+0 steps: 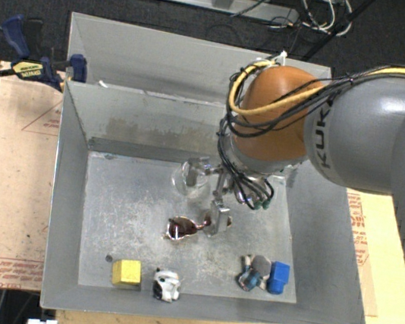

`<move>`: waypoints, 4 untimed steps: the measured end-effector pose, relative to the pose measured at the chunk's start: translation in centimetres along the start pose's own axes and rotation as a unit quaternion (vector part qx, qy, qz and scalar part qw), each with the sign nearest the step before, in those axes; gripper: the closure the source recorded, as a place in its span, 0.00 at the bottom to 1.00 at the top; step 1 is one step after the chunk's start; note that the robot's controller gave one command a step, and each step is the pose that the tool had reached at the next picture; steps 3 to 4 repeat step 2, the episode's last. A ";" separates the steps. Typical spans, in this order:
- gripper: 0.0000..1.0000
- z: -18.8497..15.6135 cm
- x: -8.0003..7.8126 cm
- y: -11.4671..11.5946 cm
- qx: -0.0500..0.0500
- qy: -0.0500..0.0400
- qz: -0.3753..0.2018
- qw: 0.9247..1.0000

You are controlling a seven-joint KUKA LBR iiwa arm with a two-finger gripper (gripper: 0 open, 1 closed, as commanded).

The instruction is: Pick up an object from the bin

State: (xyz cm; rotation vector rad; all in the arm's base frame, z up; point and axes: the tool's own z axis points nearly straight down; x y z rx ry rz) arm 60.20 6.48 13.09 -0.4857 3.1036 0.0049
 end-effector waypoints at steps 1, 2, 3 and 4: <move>0.00 3.9 0.6 -0.5 0.002 -0.006 -0.098 0.995; 1.00 6.0 1.8 -0.6 0.001 -0.002 -0.046 0.999; 1.00 6.0 1.8 -0.6 0.001 -0.002 -0.046 0.999; 1.00 6.0 1.8 -0.6 0.001 -0.002 -0.046 0.999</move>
Offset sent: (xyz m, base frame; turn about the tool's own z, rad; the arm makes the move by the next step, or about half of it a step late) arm -0.0171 -0.0120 -0.0609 -0.0914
